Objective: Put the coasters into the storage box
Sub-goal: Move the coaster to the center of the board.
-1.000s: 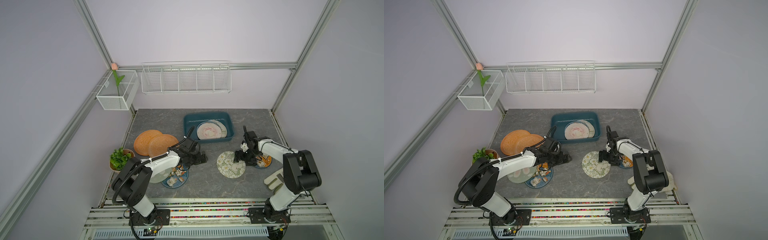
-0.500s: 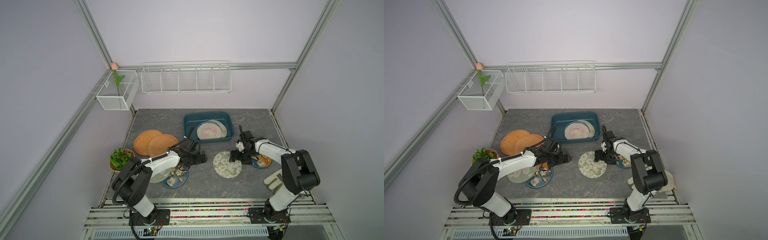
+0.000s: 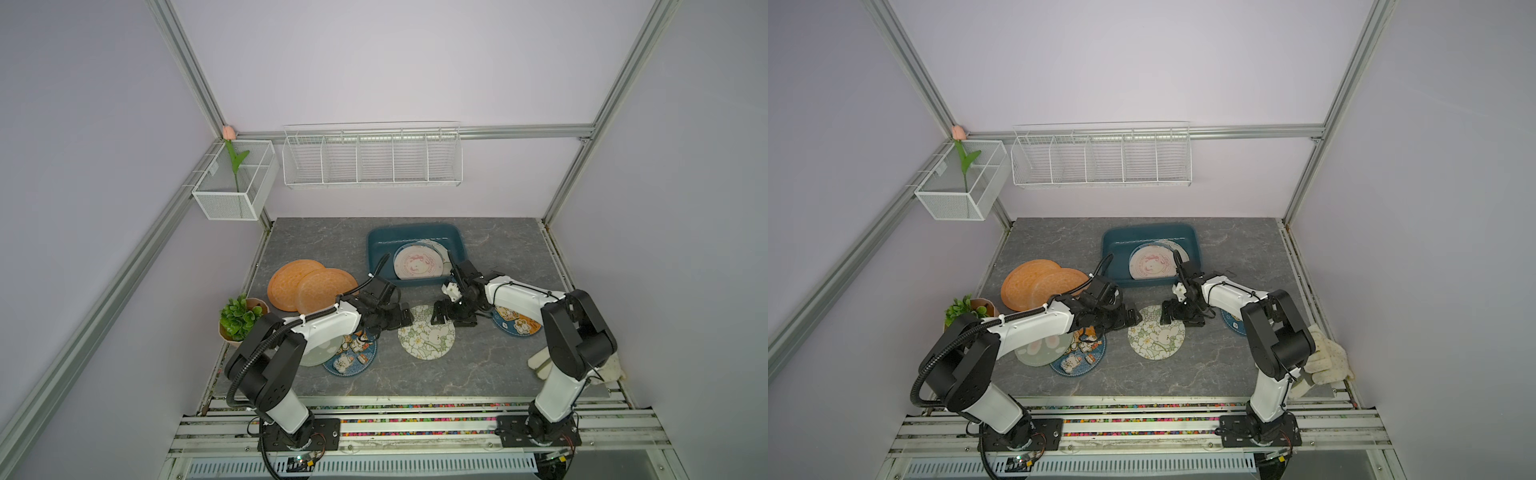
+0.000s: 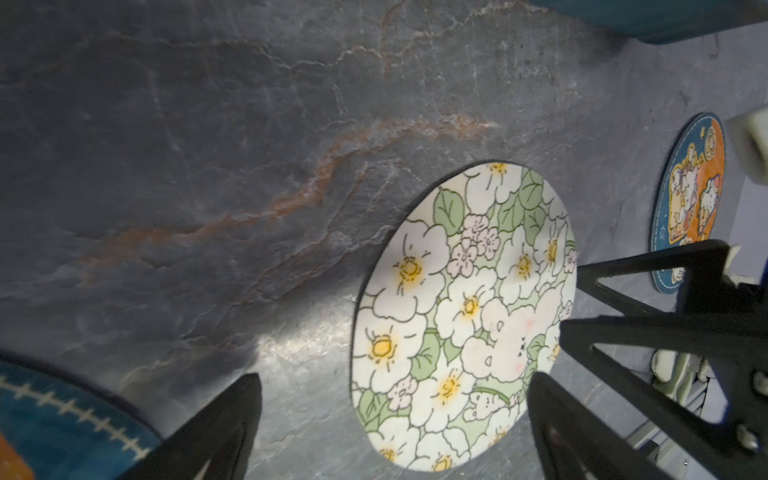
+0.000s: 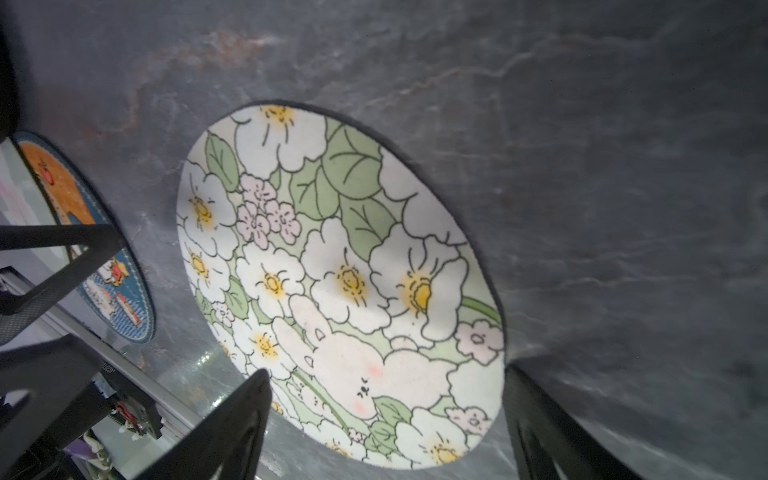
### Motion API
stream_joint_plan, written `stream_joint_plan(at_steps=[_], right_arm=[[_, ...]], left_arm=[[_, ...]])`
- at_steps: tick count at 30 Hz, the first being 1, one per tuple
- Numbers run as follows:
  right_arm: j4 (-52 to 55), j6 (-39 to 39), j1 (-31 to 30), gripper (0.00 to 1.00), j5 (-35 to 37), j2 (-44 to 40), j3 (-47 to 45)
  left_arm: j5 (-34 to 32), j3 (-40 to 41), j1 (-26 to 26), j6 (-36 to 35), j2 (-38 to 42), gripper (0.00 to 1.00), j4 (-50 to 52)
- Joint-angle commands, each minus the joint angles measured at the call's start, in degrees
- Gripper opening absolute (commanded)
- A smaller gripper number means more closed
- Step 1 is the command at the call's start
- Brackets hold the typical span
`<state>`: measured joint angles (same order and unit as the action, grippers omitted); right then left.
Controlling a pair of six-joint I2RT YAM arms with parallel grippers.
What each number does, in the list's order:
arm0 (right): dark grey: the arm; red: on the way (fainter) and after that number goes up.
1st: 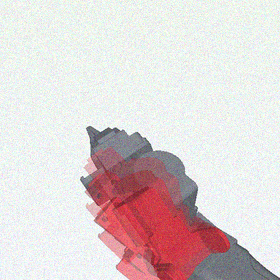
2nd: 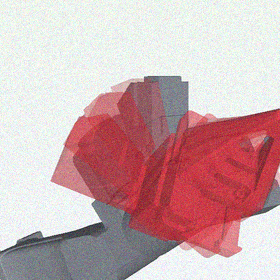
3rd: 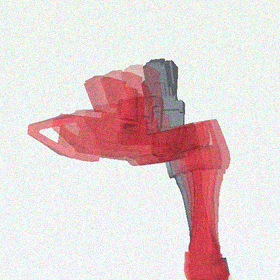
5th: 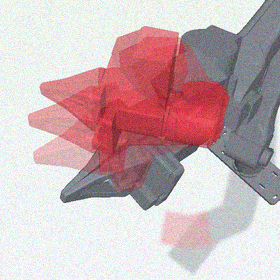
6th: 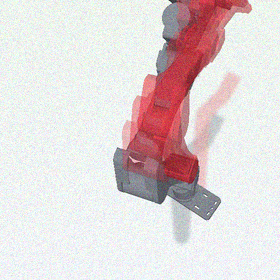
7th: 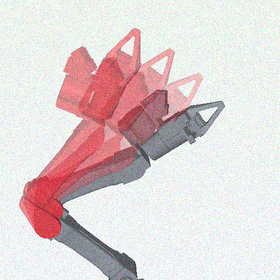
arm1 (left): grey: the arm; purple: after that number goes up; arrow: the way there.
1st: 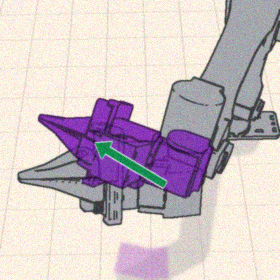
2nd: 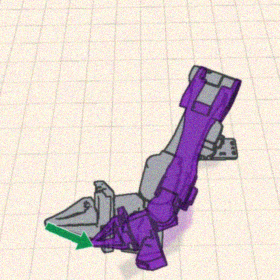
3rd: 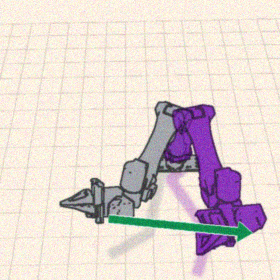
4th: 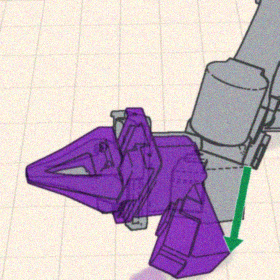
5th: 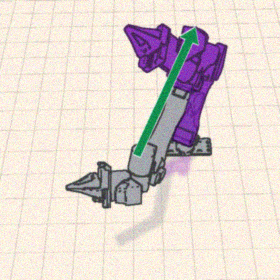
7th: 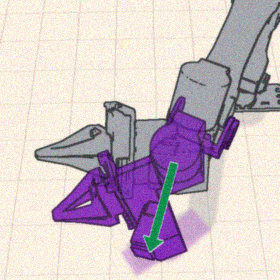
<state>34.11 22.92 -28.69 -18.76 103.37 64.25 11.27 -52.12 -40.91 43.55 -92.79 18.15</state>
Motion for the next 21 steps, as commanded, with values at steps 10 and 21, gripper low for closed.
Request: stream_joint_plan(at_steps=[10, 21], right_arm=[[1.9, -2.1, -1.8, 0.92, 3.5, -4.6, -3.0], [1.3, -2.5, -1.8, 0.98, 4.5, -4.2, -3.5]], left_arm=[[-6.6, -0.5, -4.5, -0.3, -3.0, 0.82, 2.7], [-5.9, 1.2, -5.1, 1.7, -4.7, 0.63, 0.5]])
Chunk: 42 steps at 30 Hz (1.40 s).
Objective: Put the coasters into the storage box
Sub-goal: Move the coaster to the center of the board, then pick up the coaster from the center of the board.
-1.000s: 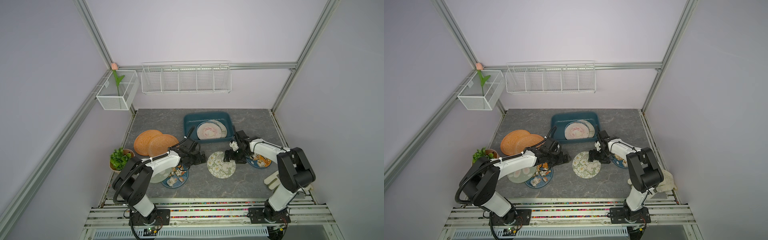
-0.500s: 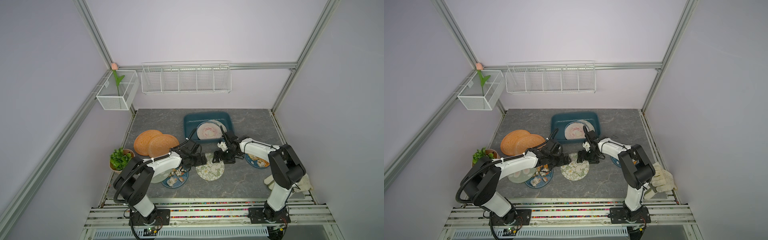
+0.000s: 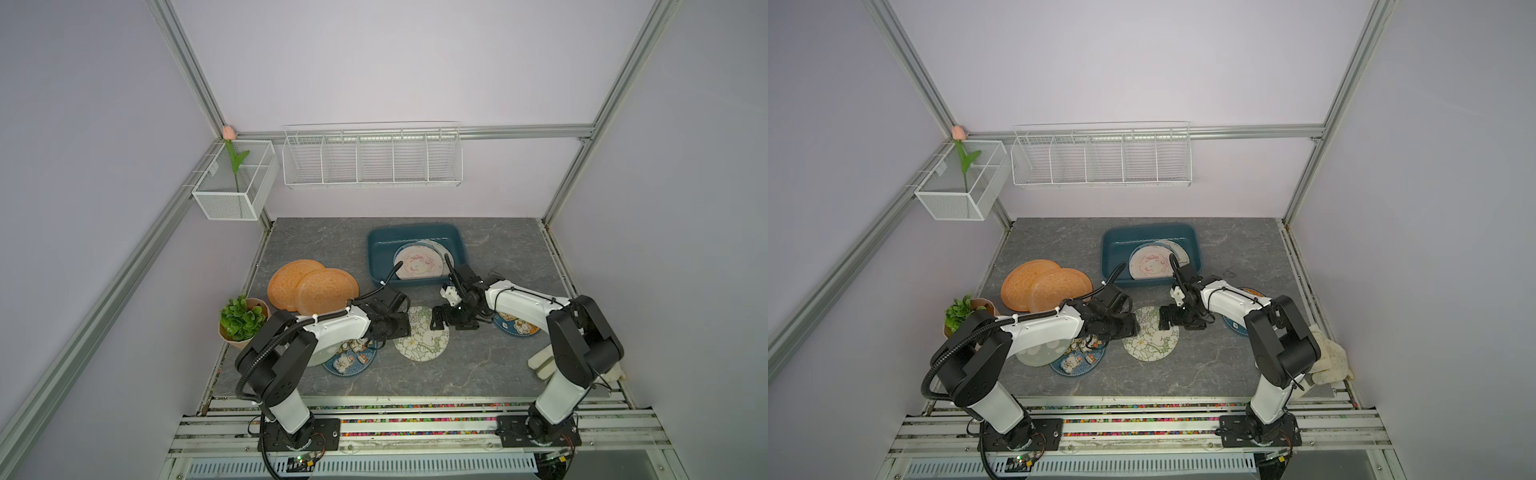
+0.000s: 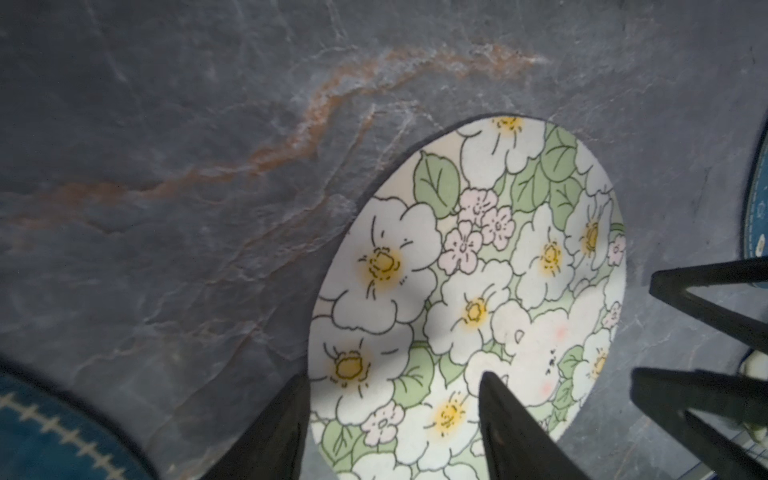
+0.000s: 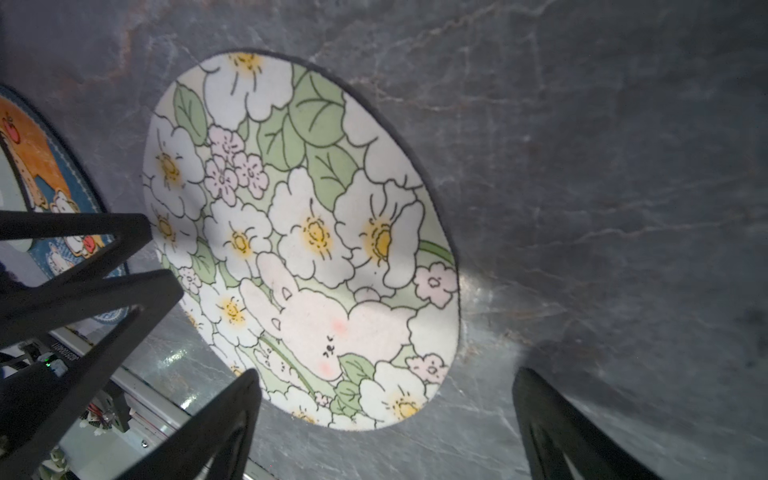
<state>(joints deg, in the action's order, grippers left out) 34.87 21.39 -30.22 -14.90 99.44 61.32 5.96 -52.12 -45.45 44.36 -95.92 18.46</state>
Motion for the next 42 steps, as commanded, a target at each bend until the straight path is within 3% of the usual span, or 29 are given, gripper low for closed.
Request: stream_joint_plan(at_steps=[1, 13, 22, 37, 42], right_arm=[[0.5, -1.1, -0.2, 0.99, 0.7, 0.2, -0.4], [-1.1, -0.9, -0.7, 0.84, -2.0, 2.7, -0.5], [-1.6, -0.8, -1.0, 0.66, -2.5, 3.1, -0.3], [-1.4, -0.7, -1.0, 0.12, -2.6, 3.0, 0.5], [-0.6, -0.6, -1.0, 0.07, -2.9, 2.0, 0.7]], left_arm=[[-0.7, 1.2, -0.7, 1.0, -1.6, 0.63, 0.2], [-0.2, 0.5, -1.1, 1.4, -2.7, 0.61, 0.4], [0.1, -0.1, -1.4, 1.4, -3.2, 0.6, 0.7], [0.1, -1.1, -1.5, 1.0, -3.2, 0.6, 1.5], [0.0, -1.4, -1.5, 0.8, -3.0, 0.62, 1.7]])
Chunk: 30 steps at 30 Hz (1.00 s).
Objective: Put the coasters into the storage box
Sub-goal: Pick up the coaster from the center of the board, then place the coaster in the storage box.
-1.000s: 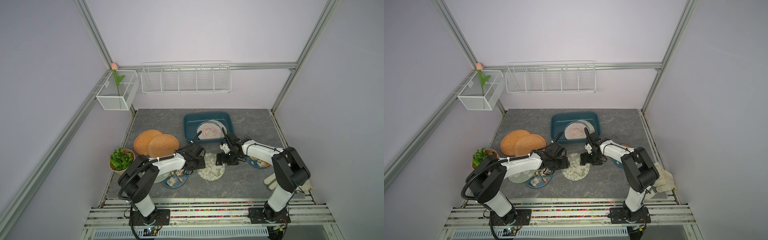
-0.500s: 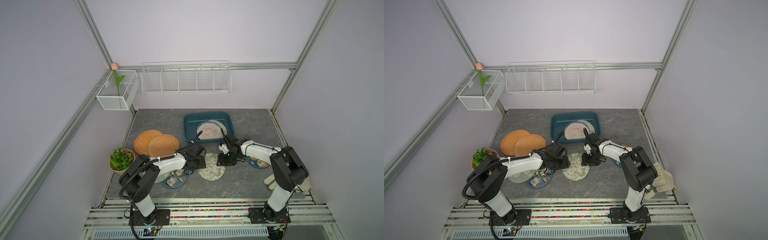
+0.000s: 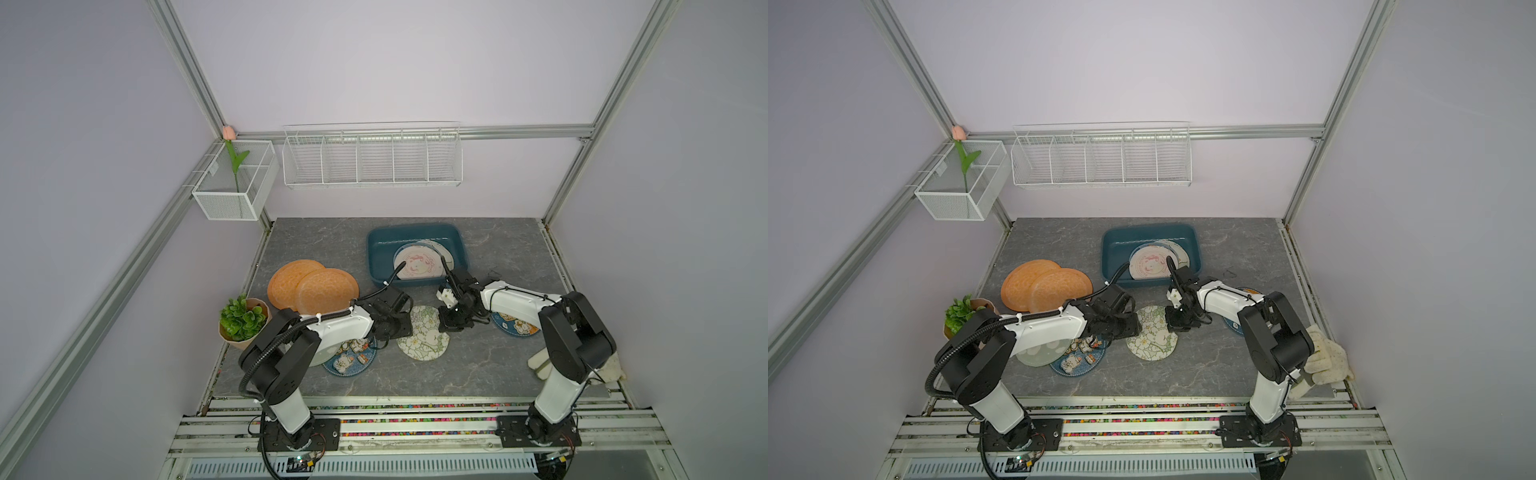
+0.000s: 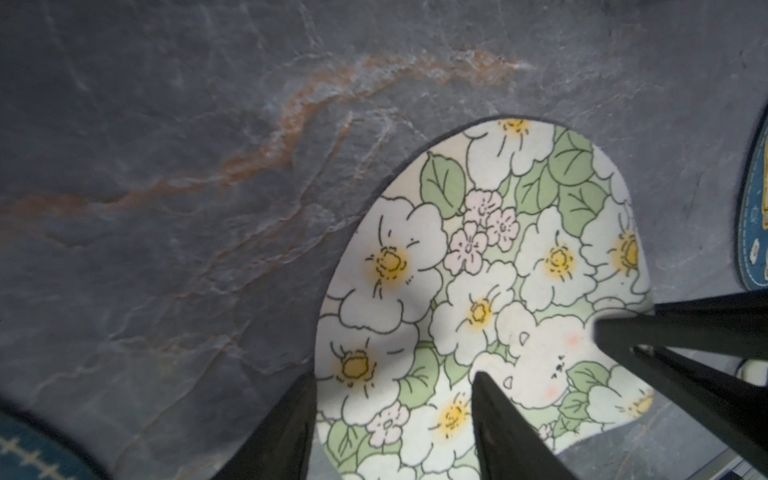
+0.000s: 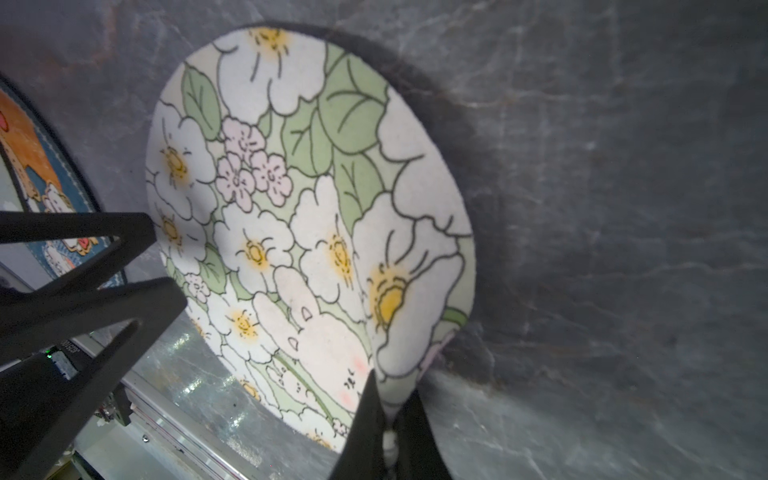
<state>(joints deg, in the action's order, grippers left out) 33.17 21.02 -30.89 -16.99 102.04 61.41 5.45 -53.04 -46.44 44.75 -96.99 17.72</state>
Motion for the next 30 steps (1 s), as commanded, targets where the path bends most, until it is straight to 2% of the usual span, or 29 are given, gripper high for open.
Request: stream_joint_plan(at_steps=[1, 9, 18, 24, 30], right_arm=[[1.6, -0.3, -0.3, 0.07, -0.9, -1.0, 0.7], [7.8, -0.1, -0.1, 0.07, -2.3, -6.9, 4.6], [15.0, -0.3, 0.7, 0.07, -4.8, -8.9, 17.4], [14.7, 1.2, 2.5, 0.07, -6.1, -6.2, 26.5], [12.1, 2.1, 4.1, 0.07, -8.2, 2.0, 37.5]], left_arm=[[0.4, -0.6, -0.5, 0.3, -1.7, 0.63, 2.7], [0.4, 0.0, 0.7, 0.4, 3.1, 0.79, 4.2], [2.9, 3.6, 3.5, 2.1, 9.6, 0.9, 2.3], [4.1, 4.1, 4.8, 1.9, 10.6, 0.91, 1.2], [5.0, 3.9, 5.3, 1.3, 11.1, 0.92, 0.6]])
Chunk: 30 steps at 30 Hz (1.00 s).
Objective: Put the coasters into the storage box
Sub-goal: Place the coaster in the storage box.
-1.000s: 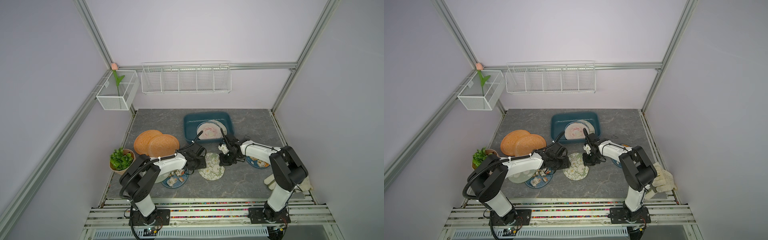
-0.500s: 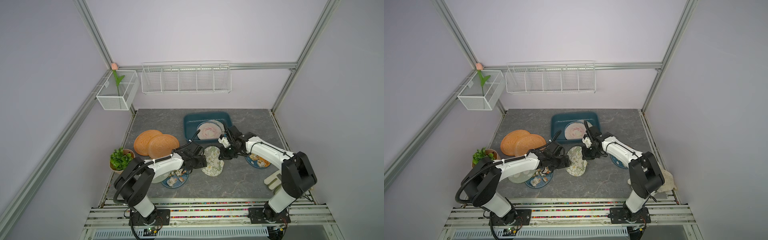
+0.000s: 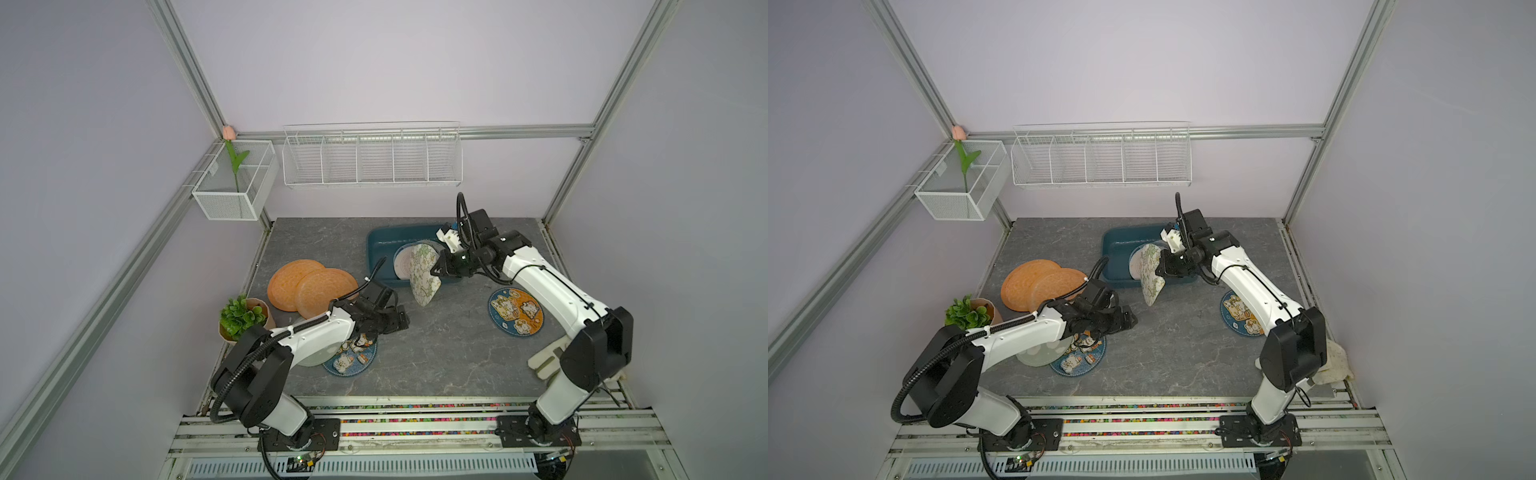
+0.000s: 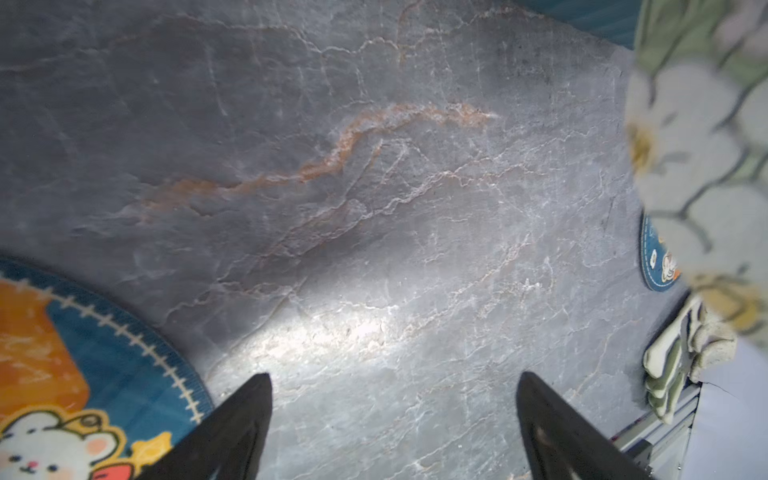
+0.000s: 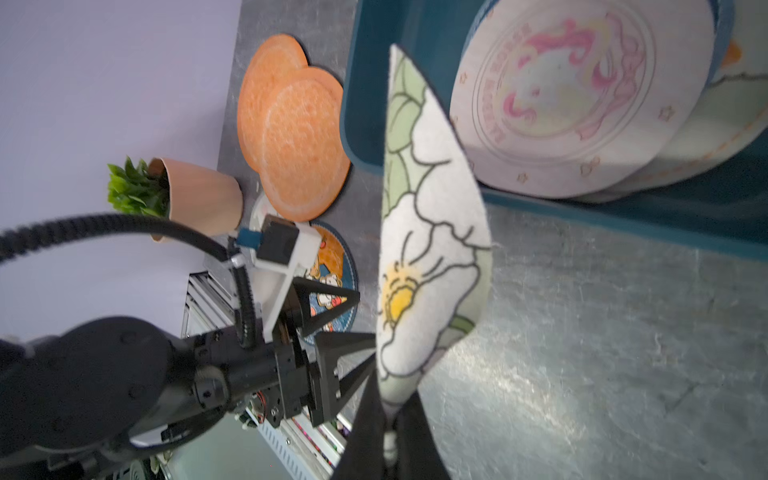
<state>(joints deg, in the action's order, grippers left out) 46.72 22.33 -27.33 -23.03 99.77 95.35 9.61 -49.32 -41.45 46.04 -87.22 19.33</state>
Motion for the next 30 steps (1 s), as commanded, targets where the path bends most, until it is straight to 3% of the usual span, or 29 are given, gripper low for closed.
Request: stream_joint_plan(at_steps=[1, 11, 19, 28, 30], right_arm=[[-1.8, 0.8, 0.7, 0.07, -2.2, 6.4, 6.1], [-4.4, 3.5, 1.1, 0.07, -3.2, 27.6, 30.8], [-3.6, 4.4, 2.6, 0.07, 0.1, 37.0, 36.8], [2.1, -0.2, 4.6, 0.23, 6.9, 39.3, 36.2], [3.7, -1.0, 4.8, 0.41, 8.5, 39.0, 35.9]], left_arm=[[0.9, 0.3, 0.3, 0.0, 1.4, 0.92, -1.1], [0.5, 0.6, 0.6, -0.1, 1.9, 0.92, -1.5], [0.3, 0.4, 0.8, -0.5, 2.4, 0.92, -0.6], [0.2, 0.3, 1.2, -0.7, 1.9, 0.92, -0.7], [0.2, 0.2, 1.2, -0.7, 1.7, 0.92, -0.8]])
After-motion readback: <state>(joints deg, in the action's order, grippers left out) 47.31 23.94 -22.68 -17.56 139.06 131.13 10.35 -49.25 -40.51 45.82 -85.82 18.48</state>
